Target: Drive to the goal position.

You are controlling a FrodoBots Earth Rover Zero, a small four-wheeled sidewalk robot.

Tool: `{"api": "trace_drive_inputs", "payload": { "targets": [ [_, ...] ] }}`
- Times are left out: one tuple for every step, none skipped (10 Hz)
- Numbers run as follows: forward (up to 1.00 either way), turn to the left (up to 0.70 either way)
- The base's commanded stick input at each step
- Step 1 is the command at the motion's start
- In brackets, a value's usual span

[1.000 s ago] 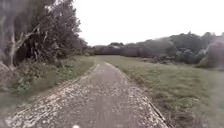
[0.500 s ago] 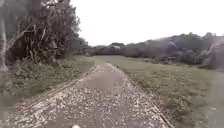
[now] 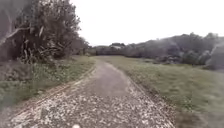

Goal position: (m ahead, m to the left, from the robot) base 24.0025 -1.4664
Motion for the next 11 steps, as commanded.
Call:
{"api": "trace_drive_inputs", "payload": {
  "targets": [
    [0.70, 0.00],
    [0.70, 0.00],
    [0.70, 0.00],
    [0.70, 0.00],
    [0.70, 0.00],
    [0.70, 0.00],
    [0.70, 0.00],
    [0.70, 0.00],
    [0.70, 0.00],
    [0.70, 0.00],
    [0.70, 0.00]
  ]
}}
